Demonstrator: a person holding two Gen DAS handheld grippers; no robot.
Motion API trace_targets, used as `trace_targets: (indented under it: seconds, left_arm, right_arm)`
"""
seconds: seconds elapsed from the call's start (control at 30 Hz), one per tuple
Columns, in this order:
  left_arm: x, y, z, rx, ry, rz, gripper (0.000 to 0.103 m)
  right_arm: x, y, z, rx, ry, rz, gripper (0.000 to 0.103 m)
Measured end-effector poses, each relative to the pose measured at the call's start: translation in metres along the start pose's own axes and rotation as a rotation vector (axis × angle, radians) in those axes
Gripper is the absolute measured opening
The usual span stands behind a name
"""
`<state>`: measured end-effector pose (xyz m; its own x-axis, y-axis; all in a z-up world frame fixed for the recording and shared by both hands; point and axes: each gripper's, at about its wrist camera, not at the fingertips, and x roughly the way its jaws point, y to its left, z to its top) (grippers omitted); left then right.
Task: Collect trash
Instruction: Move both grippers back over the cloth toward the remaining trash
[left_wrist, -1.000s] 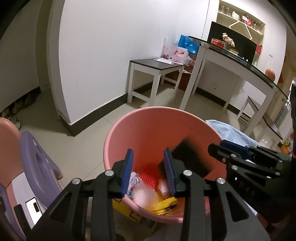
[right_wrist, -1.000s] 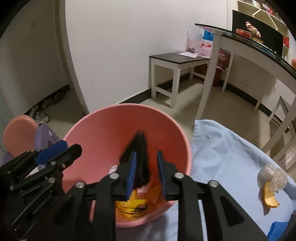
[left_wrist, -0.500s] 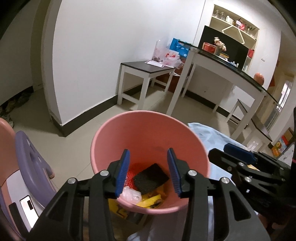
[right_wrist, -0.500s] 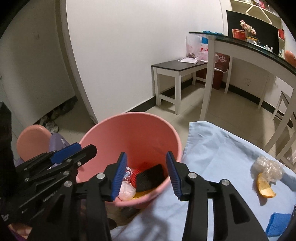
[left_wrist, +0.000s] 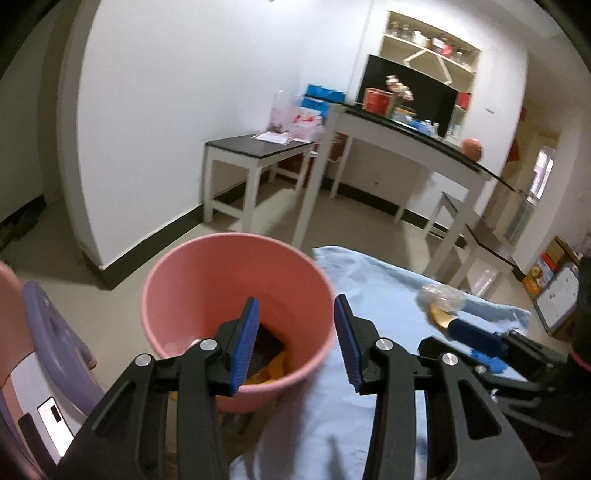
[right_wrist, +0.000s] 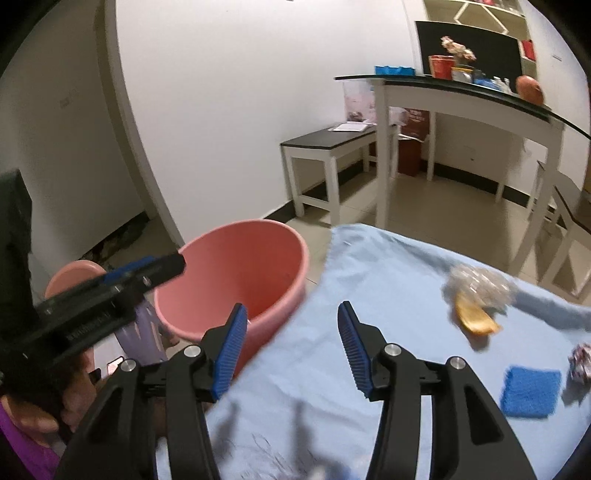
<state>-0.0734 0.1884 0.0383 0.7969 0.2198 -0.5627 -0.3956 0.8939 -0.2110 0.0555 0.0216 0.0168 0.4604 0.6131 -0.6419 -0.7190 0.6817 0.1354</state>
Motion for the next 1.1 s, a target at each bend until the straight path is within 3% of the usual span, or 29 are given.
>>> trace_targets:
  seconds: [0.47, 0.83, 1.1]
  left_arm:
    - [0.010, -0.107, -0.014, 0.148, 0.044, -0.136, 0.042]
    - [0.086, -0.185, -0.009, 0.204, 0.123, -0.216, 0.042]
    - [0.155, -0.217, -0.014, 0.227, 0.184, -0.202, 0.042]
  right_arm:
    - [-0.075, -0.119, -0.060, 0.184, -0.022, -0.211, 0.051]
    - [-0.120, -0.220, -0.072, 0.345, -0.107, -0.381, 0.051]
    - [-0.129, -0.274, -0.076, 0.426, -0.126, -0.440, 0.053]
